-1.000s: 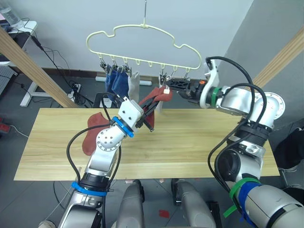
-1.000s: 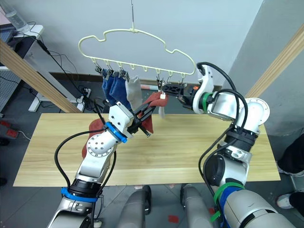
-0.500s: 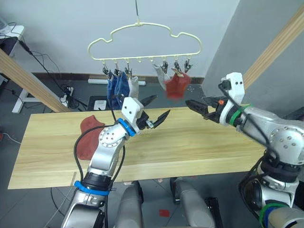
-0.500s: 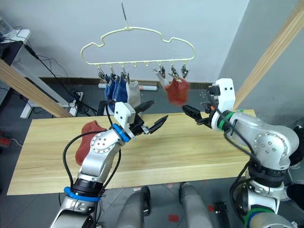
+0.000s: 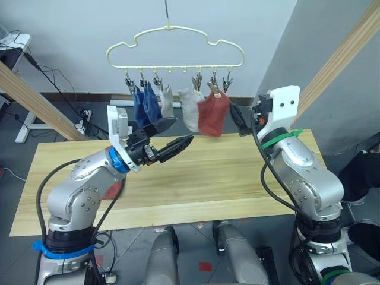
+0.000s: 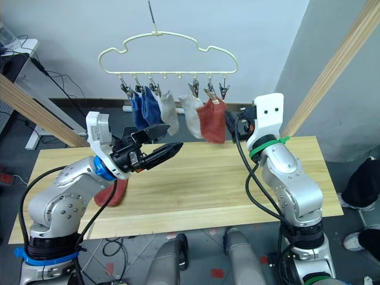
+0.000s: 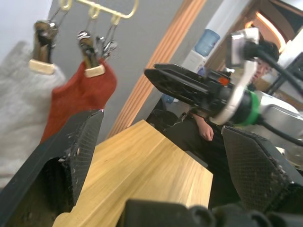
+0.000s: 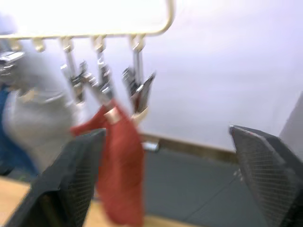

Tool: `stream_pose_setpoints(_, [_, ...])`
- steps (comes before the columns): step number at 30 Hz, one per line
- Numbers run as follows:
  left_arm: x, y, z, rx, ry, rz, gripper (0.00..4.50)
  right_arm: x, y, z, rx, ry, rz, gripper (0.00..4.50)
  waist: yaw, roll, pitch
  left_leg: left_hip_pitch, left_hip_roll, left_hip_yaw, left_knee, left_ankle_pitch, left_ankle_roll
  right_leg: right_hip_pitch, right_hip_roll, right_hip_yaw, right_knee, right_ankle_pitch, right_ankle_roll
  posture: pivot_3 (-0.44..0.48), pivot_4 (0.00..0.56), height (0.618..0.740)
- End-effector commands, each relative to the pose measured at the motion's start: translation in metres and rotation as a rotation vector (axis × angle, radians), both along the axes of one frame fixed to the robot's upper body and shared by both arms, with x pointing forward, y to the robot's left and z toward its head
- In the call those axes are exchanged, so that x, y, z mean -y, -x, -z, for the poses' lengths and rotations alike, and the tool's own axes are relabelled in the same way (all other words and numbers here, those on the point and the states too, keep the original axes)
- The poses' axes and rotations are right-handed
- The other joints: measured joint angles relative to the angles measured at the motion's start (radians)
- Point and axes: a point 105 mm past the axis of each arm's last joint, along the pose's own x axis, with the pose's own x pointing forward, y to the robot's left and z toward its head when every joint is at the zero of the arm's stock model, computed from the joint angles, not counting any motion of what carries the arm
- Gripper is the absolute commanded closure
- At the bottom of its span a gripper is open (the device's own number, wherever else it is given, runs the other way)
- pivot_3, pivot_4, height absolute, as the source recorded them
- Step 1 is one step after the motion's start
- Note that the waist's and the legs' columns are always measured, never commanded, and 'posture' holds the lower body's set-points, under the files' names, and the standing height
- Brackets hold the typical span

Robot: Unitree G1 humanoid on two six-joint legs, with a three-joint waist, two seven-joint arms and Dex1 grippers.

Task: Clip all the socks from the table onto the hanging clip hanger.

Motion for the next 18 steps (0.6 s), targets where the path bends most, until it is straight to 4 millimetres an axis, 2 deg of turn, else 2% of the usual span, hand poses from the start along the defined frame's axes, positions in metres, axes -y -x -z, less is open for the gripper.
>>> stream_pose_setpoints(1, [0.001, 0.005, -0.013, 0.083, -0.005, -0.020, 0.00, -0.008, -0.001, -0.016, 0.099, -0.011, 0.028, 0.86, 0.002, 0.000, 0.000, 0.000, 0.000, 0.000, 0.000, 0.000, 0.000, 0.000, 0.000, 0.000, 0.000, 0.000, 0.000, -0.061, 0.348, 0.740])
stream_pose_setpoints(7, [0.002, 0.004, -0.014, 0.095, -0.001, -0.044, 0.00, -0.019, -0.008, -0.018, 0.126, -0.038, 0.039, 0.86, 0.007, 0.000, 0.000, 0.000, 0.000, 0.000, 0.000, 0.000, 0.000, -0.001, 0.000, 0.000, 0.000, 0.000, 0.000, -0.053, 0.348, 0.740])
stream_pose_setpoints(10, [0.005, 0.007, -0.015, 0.098, 0.001, -0.038, 0.00, -0.024, -0.015, -0.021, 0.143, -0.058, 0.055, 1.48, 0.009, 0.000, 0.000, 0.000, 0.000, 0.000, 0.000, 0.000, 0.000, -0.001, 0.000, 0.001, 0.001, 0.000, 0.000, -0.043, 0.347, 0.740])
stream_pose_setpoints(13, [0.005, 0.008, -0.016, 0.105, -0.001, -0.039, 0.00, -0.024, -0.018, -0.021, 0.148, -0.054, 0.070, 2.53, 0.021, 0.000, 0.000, 0.000, 0.000, 0.000, 0.000, 0.000, 0.000, -0.001, 0.000, 0.000, 0.001, 0.000, 0.000, -0.035, 0.345, 0.740])
stream_pose_setpoints(18, [0.008, 0.009, -0.016, 0.107, 0.003, -0.039, 0.00, -0.026, -0.020, -0.021, 0.148, -0.057, 0.075, 2.53, 0.030, 0.000, 0.000, 0.000, 0.000, 0.000, 0.000, 0.000, 0.000, -0.001, 0.000, 0.000, 0.001, 0.000, 0.000, -0.033, 0.342, 0.740])
